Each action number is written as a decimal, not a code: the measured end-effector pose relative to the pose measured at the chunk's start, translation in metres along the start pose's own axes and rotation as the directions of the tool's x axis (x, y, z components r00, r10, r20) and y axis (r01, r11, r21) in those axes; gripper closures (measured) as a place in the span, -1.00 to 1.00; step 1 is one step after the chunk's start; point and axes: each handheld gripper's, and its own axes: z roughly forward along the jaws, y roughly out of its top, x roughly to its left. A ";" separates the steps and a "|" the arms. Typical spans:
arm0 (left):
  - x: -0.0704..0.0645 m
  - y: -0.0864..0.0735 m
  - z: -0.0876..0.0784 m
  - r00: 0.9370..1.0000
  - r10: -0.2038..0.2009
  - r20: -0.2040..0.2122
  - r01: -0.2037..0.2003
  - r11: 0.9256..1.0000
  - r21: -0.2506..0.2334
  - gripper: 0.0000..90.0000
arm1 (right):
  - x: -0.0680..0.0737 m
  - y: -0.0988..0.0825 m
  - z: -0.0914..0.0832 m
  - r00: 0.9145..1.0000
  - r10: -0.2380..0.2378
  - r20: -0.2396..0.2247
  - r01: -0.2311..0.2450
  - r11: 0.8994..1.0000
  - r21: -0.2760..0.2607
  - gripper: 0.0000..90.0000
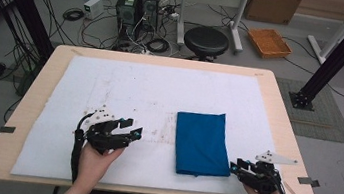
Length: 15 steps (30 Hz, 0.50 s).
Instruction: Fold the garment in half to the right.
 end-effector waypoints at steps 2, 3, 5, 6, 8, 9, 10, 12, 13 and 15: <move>0.003 0.003 -0.003 1.000 0.016 0.001 -0.016 1.000 -0.003 -0.04 | -0.005 0.008 -0.004 1.000 -0.012 0.021 0.014 0.999 -0.051 0.21; 0.004 0.004 -0.005 1.000 0.027 -0.005 -0.027 1.000 -0.009 -0.05 | -0.008 0.012 -0.006 1.000 -0.013 0.023 0.015 0.997 -0.070 0.18; 0.008 0.007 -0.010 0.999 0.053 -0.006 -0.053 0.998 -0.019 -0.08 | -0.014 0.022 -0.008 0.999 -0.026 0.037 0.030 0.993 -0.113 0.09; 0.010 0.009 -0.012 0.998 0.067 -0.008 -0.067 0.998 -0.020 -0.09 | -0.016 0.027 -0.008 0.999 -0.025 0.048 0.032 0.991 -0.132 0.07; 0.015 0.011 -0.016 0.995 0.093 -0.023 -0.093 0.995 -0.021 -0.10 | -0.021 0.037 -0.009 0.998 -0.021 0.064 0.031 0.986 -0.163 -0.01; 0.018 0.011 -0.019 0.994 0.104 -0.033 -0.105 0.994 -0.020 -0.11 | -0.024 0.043 -0.009 0.997 -0.011 0.071 0.024 0.984 -0.177 -0.02; 0.020 0.012 -0.020 0.993 0.114 -0.045 -0.115 0.993 -0.021 -0.10 | -0.026 0.048 -0.009 0.997 0.000 0.072 0.014 0.982 -0.188 -0.03; 0.025 0.012 -0.024 0.989 0.132 -0.068 -0.134 0.991 -0.024 -0.11 | -0.030 0.057 -0.006 0.997 -0.004 0.078 0.020 0.978 -0.206 -0.06; 0.028 0.012 -0.026 0.986 0.143 -0.084 -0.145 0.989 -0.025 -0.11 | -0.031 0.061 -0.004 0.996 -0.007 0.084 0.025 0.977 -0.212 -0.07; 0.032 0.011 -0.030 0.982 0.155 -0.111 -0.160 0.987 -0.032 -0.10 | -0.033 0.064 0.001 0.996 -0.006 0.090 0.026 0.975 -0.222 -0.07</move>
